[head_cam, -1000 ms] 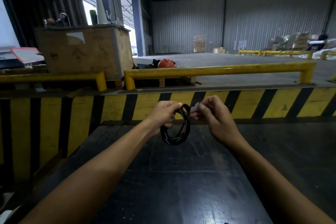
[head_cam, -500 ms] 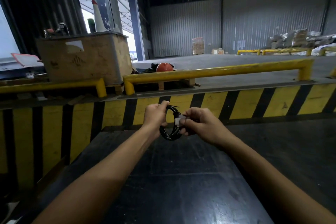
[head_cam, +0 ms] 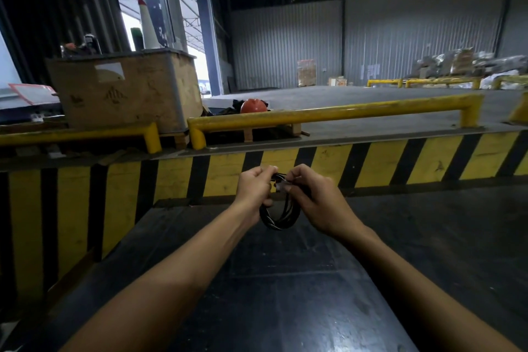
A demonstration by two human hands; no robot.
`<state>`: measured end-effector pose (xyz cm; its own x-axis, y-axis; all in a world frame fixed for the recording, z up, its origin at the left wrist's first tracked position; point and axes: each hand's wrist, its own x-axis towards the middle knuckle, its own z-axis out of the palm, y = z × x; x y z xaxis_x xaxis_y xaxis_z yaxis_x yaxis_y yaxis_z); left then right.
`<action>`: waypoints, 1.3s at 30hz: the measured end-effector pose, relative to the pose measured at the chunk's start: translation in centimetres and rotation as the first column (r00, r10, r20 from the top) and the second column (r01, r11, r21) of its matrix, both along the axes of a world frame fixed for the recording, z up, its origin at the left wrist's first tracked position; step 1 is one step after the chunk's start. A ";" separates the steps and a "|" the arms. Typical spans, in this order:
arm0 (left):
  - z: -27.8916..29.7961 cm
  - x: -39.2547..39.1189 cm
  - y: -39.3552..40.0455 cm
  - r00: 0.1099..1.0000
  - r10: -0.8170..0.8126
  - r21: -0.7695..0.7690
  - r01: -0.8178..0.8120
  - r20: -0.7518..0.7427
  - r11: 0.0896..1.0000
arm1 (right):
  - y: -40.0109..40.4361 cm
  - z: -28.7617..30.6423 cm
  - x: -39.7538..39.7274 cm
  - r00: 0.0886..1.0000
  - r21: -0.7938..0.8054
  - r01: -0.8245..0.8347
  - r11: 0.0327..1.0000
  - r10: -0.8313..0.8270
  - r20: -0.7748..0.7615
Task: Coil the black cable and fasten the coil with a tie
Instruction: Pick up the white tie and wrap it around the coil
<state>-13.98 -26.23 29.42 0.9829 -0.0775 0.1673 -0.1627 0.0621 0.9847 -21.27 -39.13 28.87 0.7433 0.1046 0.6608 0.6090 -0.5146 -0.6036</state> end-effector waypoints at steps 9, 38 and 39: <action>-0.6 -1.4 -1.4 0.994 -0.108 -0.047 0.107 -0.012 0.993 | -0.9 -2.2 0.6 0.931 -0.046 0.267 0.962 -0.246 0.271; -2.0 -2.0 -1.8 0.894 -0.235 0.217 0.160 0.381 0.963 | -3.1 -1.6 1.3 0.979 0.276 0.172 0.946 -0.132 -0.158; -2.1 -2.0 -1.9 0.887 -0.232 0.223 0.152 0.399 0.963 | -3.1 -1.6 1.3 0.979 0.316 0.159 0.935 -0.109 -0.170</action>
